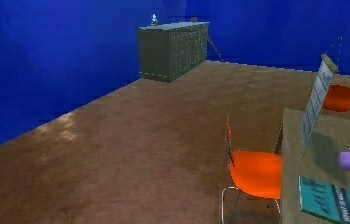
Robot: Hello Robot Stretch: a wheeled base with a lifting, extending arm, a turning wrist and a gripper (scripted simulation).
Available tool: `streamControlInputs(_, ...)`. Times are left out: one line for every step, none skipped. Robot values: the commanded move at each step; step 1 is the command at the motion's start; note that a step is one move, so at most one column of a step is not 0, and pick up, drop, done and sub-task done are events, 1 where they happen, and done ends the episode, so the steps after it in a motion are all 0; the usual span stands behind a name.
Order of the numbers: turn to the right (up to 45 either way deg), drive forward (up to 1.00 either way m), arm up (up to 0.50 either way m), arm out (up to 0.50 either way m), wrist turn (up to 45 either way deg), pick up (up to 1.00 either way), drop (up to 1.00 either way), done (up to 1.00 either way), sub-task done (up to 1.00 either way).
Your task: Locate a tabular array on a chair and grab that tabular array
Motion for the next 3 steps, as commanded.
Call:
streamControlInputs(0.0, 0.0, -0.3, 0.0, 0.0, 0.0, 0.0, 0.0, 0.0)
streamControlInputs(0.0, 0.0, 0.0, 0.0, 0.0, 1.0, 0.0, 0.0, 0.0)
streamControlInputs(0.0, 0.0, 0.1, 0.0, 0.0, 0.0, 0.0, 0.0, 0.0)
